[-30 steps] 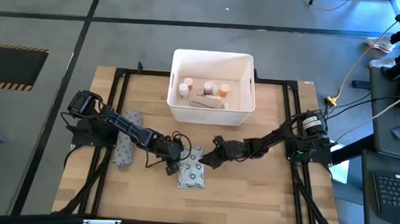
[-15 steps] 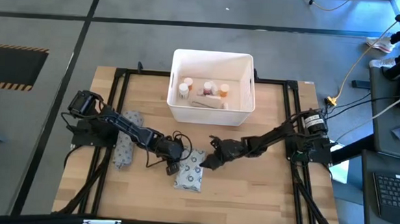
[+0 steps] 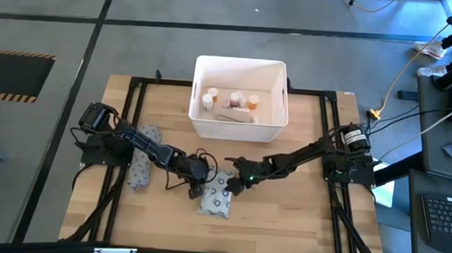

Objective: Pick & place medical supplies in basket/bin
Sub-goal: Put the white mailer bag into the white bin

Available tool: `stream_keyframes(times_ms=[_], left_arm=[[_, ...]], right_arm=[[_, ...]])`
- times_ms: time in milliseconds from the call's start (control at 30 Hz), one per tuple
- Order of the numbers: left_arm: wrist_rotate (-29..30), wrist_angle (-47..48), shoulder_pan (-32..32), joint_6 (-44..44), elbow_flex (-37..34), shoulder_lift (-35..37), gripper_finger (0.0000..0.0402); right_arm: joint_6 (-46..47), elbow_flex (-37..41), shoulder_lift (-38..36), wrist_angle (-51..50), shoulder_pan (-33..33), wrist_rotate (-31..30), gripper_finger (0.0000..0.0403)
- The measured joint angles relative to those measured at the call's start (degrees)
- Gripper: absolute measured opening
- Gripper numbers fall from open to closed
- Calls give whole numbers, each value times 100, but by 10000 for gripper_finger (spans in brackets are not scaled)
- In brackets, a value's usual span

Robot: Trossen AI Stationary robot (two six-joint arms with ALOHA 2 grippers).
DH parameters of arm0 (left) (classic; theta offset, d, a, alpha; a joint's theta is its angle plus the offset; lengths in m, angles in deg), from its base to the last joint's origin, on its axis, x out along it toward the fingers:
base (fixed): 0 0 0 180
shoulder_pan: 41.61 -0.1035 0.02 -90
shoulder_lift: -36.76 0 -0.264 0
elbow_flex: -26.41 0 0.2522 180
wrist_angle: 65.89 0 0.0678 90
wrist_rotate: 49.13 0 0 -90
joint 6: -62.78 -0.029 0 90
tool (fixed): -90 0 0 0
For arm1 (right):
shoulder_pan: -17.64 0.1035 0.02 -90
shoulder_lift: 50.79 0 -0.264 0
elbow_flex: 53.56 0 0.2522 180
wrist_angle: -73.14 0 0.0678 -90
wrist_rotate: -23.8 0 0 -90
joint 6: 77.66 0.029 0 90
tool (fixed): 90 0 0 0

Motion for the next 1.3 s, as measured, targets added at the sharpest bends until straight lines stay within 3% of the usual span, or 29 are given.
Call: stream_keyframes(times_ms=[567, 700, 967, 1133, 1300], left_arm=[[227, -337, -11, -37, 14, -278, 3], [295, -525, -11, -271, 9, -255, 2], [415, -555, -17, -309, 9, -235, 10], [422, -401, -35, -536, 9, -109, 31], [602, 176, -44, -722, 3, 447, 59]], right_arm=[[-517, 1, 399, 1593, 14, -61, 279], [-642, 1, 399, 1721, 0, 8, 260], [-942, -6, 384, 1662, -13, 163, 184], [-1226, -12, 380, 1664, -41, 375, 180], [-1386, -21, 373, 1659, -87, 707, 189]])
